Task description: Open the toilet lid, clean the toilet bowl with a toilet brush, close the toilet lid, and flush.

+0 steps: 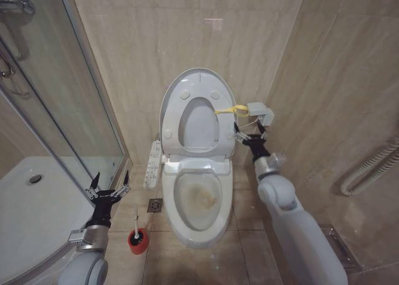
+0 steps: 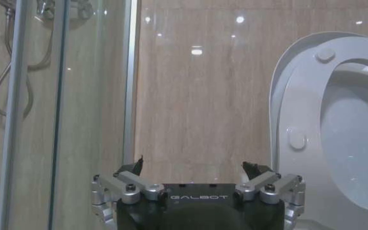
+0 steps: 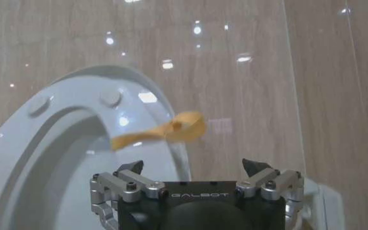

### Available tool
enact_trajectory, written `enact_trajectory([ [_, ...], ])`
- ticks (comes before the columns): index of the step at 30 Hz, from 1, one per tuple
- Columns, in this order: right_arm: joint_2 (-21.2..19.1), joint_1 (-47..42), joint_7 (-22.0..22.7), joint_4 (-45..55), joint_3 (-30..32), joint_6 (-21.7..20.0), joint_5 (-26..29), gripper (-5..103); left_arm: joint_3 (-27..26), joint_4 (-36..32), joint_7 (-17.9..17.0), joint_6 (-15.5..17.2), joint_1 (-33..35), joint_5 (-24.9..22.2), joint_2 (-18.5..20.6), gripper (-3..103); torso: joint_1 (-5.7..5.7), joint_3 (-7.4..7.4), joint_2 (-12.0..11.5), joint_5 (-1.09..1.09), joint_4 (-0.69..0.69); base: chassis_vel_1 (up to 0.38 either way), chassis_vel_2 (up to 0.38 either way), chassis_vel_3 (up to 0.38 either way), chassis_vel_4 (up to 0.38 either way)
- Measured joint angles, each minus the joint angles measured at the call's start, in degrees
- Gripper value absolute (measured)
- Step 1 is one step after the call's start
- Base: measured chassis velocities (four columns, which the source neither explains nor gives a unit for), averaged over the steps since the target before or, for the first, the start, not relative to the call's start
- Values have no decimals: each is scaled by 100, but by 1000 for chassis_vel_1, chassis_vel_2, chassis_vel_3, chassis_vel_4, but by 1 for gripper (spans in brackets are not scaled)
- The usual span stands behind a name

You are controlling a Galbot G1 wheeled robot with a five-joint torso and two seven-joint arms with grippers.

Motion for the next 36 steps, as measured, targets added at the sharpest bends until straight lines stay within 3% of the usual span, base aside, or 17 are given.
enact_trajectory([
  [18,376,-1720,69,587,459,284,-517,100,0,0,0,0,0,0,0,100,0,0,0,-1,0,0,0,0,0],
  [36,898,-2314,113,925,750,499,-752,100,0,0,0,0,0,0,0,100,0,0,0,-1,0,0,0,0,0],
])
